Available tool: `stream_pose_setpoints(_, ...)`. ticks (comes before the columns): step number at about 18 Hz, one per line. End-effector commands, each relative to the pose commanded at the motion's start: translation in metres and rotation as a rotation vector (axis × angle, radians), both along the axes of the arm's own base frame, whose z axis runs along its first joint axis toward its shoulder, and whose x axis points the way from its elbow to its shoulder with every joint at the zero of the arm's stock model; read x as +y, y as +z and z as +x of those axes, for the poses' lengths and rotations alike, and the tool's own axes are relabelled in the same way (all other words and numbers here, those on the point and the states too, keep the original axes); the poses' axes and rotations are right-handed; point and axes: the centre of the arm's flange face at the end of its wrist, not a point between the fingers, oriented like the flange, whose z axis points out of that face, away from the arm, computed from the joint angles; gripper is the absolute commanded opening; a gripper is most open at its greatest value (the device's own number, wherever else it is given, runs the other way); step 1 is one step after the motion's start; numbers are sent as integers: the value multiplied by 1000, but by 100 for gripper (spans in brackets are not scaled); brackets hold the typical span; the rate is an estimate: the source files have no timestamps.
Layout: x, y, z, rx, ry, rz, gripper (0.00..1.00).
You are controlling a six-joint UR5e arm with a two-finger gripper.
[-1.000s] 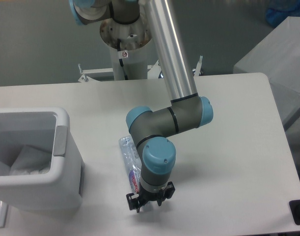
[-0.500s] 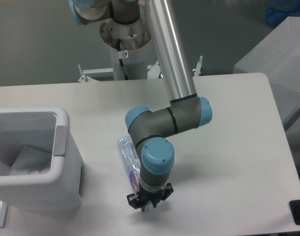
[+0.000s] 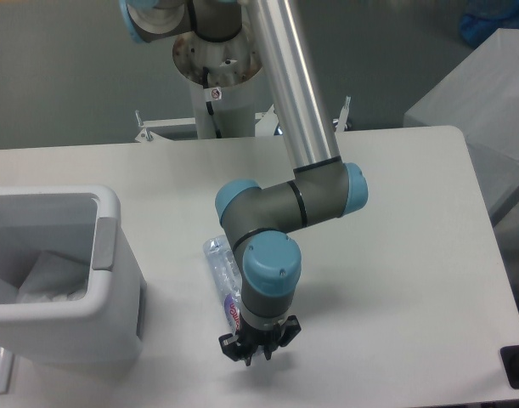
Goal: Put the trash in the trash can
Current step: 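Lower the gripper around the bottle's cap end and close it, then lift the bottle and carry it over the trash bin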
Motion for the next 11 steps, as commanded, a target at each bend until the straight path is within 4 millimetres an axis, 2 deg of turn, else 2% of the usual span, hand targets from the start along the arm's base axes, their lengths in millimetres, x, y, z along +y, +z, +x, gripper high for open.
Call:
stream_pose_setpoints(4, -2, 63, -5, 71, 8, 78, 32)
stream_pose_setpoints(7, -15, 147, -10, 212, 25, 231, 32)
stream_pose_setpoints(11, -20, 235, 0, 345, -2, 438, 32)
